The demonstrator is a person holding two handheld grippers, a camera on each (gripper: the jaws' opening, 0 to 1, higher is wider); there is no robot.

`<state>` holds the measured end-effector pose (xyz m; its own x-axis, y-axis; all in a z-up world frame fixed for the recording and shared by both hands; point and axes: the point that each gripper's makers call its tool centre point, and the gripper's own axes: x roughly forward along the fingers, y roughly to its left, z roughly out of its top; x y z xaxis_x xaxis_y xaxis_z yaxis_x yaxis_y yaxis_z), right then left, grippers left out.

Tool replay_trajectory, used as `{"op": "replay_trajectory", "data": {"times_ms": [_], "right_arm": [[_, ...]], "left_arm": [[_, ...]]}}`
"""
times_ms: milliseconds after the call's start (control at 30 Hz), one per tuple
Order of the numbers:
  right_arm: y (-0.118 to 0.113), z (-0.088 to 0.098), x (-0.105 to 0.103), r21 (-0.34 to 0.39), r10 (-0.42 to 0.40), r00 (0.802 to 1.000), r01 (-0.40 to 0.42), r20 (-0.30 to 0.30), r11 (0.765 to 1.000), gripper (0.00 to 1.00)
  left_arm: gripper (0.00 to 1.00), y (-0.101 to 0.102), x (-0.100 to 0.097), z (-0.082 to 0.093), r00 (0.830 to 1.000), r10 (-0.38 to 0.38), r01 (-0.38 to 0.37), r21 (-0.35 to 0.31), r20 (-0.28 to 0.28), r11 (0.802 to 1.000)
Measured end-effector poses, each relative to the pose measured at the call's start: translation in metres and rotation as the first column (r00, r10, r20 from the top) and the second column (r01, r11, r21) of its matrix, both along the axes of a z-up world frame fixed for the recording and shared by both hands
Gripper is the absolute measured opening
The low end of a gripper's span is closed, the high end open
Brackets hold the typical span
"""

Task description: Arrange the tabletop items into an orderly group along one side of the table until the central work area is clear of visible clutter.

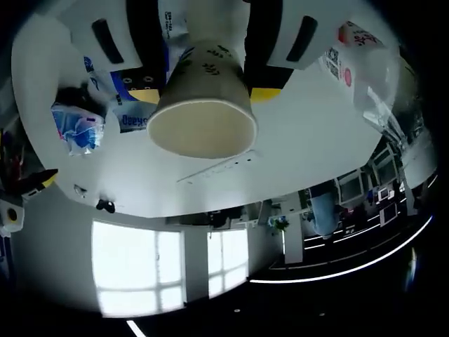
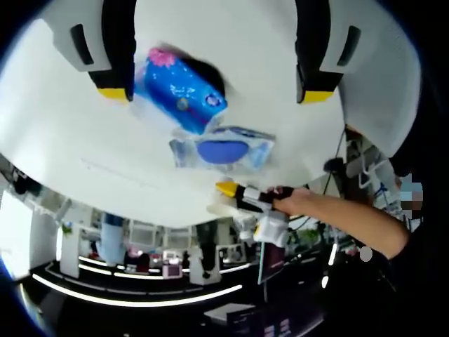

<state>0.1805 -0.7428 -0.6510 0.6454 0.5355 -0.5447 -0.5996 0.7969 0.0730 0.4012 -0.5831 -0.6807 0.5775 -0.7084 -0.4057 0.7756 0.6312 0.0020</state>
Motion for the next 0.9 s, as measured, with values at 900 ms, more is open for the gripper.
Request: {"op": "replay_trajectory", "data": {"times_ms": [900], "right_arm": [[0.003,-0.012,-0.001,-0.002,-0.001,1.000,0.001,-0.028,1.000,0.92]], "left_arm": [[0.43,0.021,0.021,-0.035,0.986,0.149,-0.146,0.048,-0.069,0.988]]}}
